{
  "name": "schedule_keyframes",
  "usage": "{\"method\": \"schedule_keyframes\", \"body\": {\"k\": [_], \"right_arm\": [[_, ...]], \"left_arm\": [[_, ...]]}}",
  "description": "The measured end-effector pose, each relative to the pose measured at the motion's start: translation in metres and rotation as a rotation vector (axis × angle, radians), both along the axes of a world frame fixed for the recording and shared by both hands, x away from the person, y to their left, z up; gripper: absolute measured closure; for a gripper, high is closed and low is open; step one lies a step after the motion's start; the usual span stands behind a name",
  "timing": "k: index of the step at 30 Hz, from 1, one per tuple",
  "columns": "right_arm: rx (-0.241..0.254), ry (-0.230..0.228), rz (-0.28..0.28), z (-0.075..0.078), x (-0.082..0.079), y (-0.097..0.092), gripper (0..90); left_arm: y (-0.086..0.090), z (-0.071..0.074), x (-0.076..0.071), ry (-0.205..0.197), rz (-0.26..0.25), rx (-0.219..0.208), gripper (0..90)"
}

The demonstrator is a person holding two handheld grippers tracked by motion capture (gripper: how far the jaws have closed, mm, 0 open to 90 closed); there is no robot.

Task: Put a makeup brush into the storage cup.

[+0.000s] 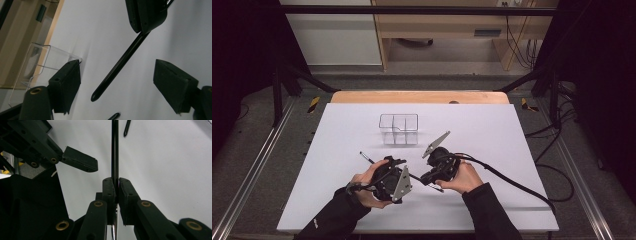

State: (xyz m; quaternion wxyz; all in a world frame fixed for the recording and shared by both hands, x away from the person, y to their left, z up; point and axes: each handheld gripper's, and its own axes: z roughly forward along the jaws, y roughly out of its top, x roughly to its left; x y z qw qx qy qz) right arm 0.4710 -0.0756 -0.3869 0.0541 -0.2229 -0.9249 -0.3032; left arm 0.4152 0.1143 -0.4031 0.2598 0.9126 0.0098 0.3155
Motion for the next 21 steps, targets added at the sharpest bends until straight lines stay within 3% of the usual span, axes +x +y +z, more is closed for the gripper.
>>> {"method": "schedule_keyframes", "body": {"k": [21], "right_arm": [[-0.027,0.036,0.041,-0.008,-0.002,0.005,84.4]], "left_arm": [[-0.012,-0.014,-0.011,-0.088,-0.112,0.150,43.6]]}}
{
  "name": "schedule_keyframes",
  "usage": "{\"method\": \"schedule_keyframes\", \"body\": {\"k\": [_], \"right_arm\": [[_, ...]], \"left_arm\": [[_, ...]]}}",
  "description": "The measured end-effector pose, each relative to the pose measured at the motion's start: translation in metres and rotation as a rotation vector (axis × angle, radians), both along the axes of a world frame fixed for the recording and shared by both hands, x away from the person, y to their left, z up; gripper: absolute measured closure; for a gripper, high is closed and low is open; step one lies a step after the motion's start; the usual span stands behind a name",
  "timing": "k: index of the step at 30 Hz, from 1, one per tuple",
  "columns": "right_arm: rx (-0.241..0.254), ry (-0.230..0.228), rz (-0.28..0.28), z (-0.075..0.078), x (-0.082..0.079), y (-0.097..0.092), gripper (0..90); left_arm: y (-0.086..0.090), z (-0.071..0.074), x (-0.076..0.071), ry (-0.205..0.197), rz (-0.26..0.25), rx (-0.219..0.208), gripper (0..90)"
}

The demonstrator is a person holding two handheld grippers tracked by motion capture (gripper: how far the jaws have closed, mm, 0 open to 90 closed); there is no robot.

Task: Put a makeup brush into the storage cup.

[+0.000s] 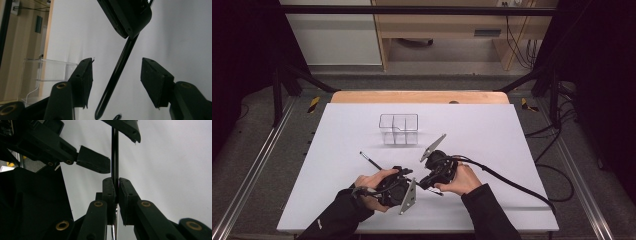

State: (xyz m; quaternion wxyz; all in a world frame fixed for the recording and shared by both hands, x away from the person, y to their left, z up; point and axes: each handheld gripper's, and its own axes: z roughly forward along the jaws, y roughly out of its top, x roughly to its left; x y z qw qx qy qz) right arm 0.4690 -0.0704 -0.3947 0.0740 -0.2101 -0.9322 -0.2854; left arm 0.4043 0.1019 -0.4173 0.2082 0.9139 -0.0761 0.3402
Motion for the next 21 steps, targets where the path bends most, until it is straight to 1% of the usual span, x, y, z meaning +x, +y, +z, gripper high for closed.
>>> {"method": "schedule_keyframes", "body": {"k": [5,11,13,14,17,21], "right_arm": [[-0.012,0.007,0.009,-0.0014,-0.0007,0.0009,84.4],[-0.017,0.009,0.012,-0.0012,-0.0012,0.0008,84.4],[-0.019,0.010,0.014,-0.0010,-0.0011,0.0008,84.4],[-0.019,0.011,0.014,-0.0012,-0.0013,0.0009,84.4],[-0.024,0.015,0.021,-0.0018,-0.0012,0.0013,84.5],[-0.025,0.021,0.027,-0.0020,-0.0022,0.0017,84.4]], "left_arm": [[-0.0019,-0.0014,-0.0015,-0.024,-0.018,0.028,50.1],[-0.0024,-0.0016,-0.0030,-0.041,-0.038,0.047,56.7],[-0.0025,-0.0017,-0.0032,-0.042,-0.040,0.048,58.4],[-0.0033,-0.0021,-0.0038,-0.046,-0.048,0.060,59.7],[-0.0046,-0.0032,-0.0049,-0.050,-0.059,0.072,63.0],[-0.0052,-0.0037,-0.0054,-0.053,-0.073,0.086,69.8]]}}
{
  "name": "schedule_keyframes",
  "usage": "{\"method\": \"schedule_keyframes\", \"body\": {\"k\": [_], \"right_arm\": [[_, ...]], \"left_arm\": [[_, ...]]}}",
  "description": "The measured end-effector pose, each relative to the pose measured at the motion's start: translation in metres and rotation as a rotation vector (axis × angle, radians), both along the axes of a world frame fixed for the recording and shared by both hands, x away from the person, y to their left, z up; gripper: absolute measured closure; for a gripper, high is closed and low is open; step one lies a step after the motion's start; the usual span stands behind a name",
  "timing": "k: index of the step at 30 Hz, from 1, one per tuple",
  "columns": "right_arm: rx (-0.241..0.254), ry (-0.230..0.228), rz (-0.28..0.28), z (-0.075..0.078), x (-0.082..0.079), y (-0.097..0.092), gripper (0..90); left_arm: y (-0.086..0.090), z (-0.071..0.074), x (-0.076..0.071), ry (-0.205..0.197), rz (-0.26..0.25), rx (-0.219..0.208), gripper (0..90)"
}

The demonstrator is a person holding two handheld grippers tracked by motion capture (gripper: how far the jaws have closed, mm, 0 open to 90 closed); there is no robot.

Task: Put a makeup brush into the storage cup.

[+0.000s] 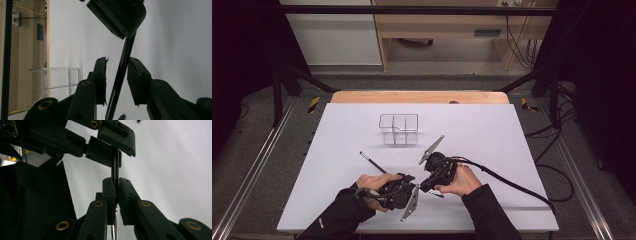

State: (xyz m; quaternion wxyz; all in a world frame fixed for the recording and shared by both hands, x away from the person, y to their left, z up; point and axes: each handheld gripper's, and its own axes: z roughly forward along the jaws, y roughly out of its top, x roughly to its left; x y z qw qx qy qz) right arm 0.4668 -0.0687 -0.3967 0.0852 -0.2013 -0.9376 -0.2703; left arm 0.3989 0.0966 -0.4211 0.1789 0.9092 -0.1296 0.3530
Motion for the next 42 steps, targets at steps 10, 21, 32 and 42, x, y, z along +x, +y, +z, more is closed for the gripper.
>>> {"method": "schedule_keyframes", "body": {"k": [10,21,32,42], "right_arm": [[0.004,0.003,0.006,0.001,-0.002,0.000,84.4],[0.002,0.006,0.013,0.002,-0.002,0.000,84.4],[0.010,-0.022,0.009,0.004,-0.003,-0.002,83.6],[0.092,-0.246,-0.057,0.021,-0.012,-0.017,68.7]], "left_arm": [[0.000,0.000,-0.002,0.006,-0.022,0.016,78.2],[-0.001,-0.002,-0.003,0.011,-0.038,0.038,81.6],[-0.001,-0.002,-0.003,0.006,-0.027,0.036,83.1],[0.009,0.001,0.002,0.062,0.055,-0.029,82.7]]}}
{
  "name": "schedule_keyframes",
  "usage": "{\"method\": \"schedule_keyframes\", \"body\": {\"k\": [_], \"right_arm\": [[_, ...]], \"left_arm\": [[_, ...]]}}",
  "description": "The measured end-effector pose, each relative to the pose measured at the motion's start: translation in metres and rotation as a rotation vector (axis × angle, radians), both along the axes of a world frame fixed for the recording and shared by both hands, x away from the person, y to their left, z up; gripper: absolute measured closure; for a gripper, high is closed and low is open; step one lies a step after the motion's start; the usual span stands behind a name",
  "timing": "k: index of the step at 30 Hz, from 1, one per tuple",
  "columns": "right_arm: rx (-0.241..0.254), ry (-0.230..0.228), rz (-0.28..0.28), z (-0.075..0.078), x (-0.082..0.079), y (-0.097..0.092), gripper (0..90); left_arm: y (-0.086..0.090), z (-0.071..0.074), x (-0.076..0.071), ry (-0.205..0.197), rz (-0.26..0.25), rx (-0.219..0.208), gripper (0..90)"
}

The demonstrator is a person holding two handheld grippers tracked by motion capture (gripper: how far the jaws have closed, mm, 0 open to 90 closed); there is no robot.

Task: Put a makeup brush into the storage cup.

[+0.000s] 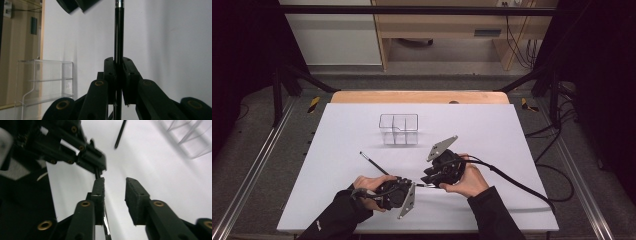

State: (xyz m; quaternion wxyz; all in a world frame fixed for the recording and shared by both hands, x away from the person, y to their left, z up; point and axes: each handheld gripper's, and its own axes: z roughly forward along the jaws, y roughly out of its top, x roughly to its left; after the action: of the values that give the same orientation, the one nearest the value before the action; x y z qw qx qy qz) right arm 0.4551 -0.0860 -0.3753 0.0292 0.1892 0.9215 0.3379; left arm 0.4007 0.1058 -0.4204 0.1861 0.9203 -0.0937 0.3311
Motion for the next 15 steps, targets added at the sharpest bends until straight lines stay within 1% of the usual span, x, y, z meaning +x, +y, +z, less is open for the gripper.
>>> {"method": "schedule_keyframes", "body": {"k": [1,3,4,5,6,7,8,9,10,12,13,15], "right_arm": [[0.019,-0.020,-0.013,0.003,-0.001,-0.002,66.2],[0.036,-0.069,-0.041,0.007,-0.003,-0.007,62.4],[0.041,-0.079,-0.049,0.009,-0.004,-0.009,60.6],[0.054,-0.098,-0.062,0.010,-0.005,-0.011,58.3],[0.056,-0.107,-0.066,0.010,-0.005,-0.013,57.1],[0.064,-0.117,-0.081,0.011,-0.006,-0.015,54.6],[0.064,-0.117,-0.081,0.011,-0.006,-0.015,54.6],[0.082,-0.137,-0.101,0.010,-0.007,-0.019,50.3],[0.089,-0.140,-0.110,0.010,-0.007,-0.020,49.2],[0.103,-0.152,-0.125,0.009,-0.008,-0.024,44.5],[0.123,-0.167,-0.136,0.009,-0.009,-0.026,42.3],[0.145,-0.183,-0.156,0.009,-0.009,-0.030,39.3]], "left_arm": [[0.001,0.000,0.001,0.006,0.009,-0.010,82.8],[0.004,0.001,0.002,0.023,0.034,-0.025,82.8],[0.005,0.000,0.003,0.032,0.047,-0.039,82.7],[0.006,0.001,0.004,0.031,0.055,-0.039,82.7],[0.007,0.003,0.005,0.030,0.066,-0.033,82.8],[0.008,0.002,0.006,0.040,0.076,-0.057,82.8],[0.008,0.002,0.006,0.040,0.076,-0.057,82.8],[0.010,0.002,0.007,0.051,0.098,-0.087,82.8],[0.011,0.001,0.008,0.058,0.107,-0.102,82.8],[0.013,0.001,0.009,0.070,0.127,-0.118,82.8],[0.014,0.001,0.009,0.074,0.134,-0.120,82.8],[0.015,0.000,0.010,0.083,0.153,-0.134,82.8]]}}
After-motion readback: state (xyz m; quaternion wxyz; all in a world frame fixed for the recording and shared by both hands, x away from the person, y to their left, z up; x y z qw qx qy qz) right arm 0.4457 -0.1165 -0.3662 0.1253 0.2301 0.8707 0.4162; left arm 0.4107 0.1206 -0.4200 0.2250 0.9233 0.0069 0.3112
